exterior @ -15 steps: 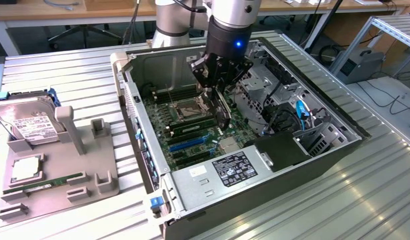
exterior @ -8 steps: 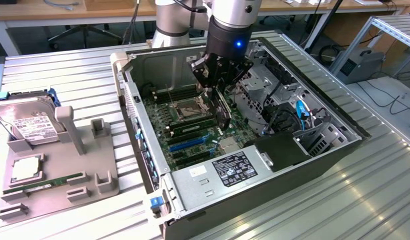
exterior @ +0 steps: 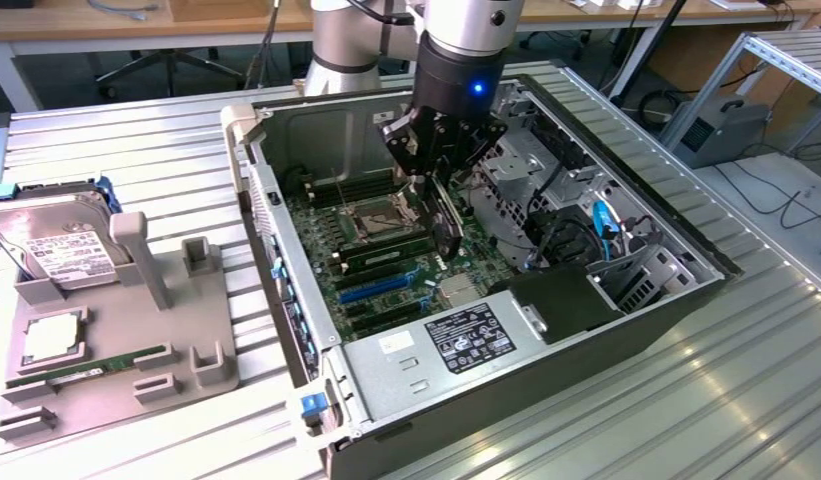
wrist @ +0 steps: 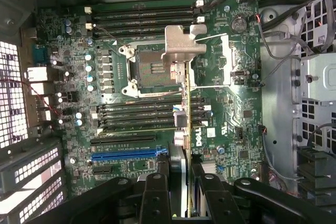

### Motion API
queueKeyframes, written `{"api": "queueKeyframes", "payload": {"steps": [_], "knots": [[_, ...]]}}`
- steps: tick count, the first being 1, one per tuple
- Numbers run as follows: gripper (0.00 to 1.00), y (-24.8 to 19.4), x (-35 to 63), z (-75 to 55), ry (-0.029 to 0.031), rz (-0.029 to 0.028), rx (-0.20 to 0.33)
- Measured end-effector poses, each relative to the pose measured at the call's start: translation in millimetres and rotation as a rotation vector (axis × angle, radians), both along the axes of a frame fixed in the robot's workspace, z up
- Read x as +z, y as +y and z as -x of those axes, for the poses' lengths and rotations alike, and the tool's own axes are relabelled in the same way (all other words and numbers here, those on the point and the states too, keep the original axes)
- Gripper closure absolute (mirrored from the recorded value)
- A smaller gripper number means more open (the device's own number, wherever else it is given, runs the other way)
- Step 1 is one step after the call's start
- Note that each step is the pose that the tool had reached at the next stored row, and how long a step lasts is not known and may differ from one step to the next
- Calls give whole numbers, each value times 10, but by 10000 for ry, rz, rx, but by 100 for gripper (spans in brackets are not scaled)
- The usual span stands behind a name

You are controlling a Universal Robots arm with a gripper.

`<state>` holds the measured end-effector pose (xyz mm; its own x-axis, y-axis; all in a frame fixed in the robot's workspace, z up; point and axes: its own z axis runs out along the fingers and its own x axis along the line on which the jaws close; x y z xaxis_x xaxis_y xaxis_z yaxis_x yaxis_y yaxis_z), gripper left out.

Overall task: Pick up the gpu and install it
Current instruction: 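Insert the gpu into the slot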

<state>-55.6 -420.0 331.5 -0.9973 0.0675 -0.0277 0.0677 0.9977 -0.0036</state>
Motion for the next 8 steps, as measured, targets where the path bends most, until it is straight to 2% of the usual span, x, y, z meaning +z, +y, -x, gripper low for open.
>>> {"api": "queueKeyframes", "payload": {"steps": [3,8], "knots": [[73,0,0,0,0,0,411],[73,0,0,0,0,0,811]]}}
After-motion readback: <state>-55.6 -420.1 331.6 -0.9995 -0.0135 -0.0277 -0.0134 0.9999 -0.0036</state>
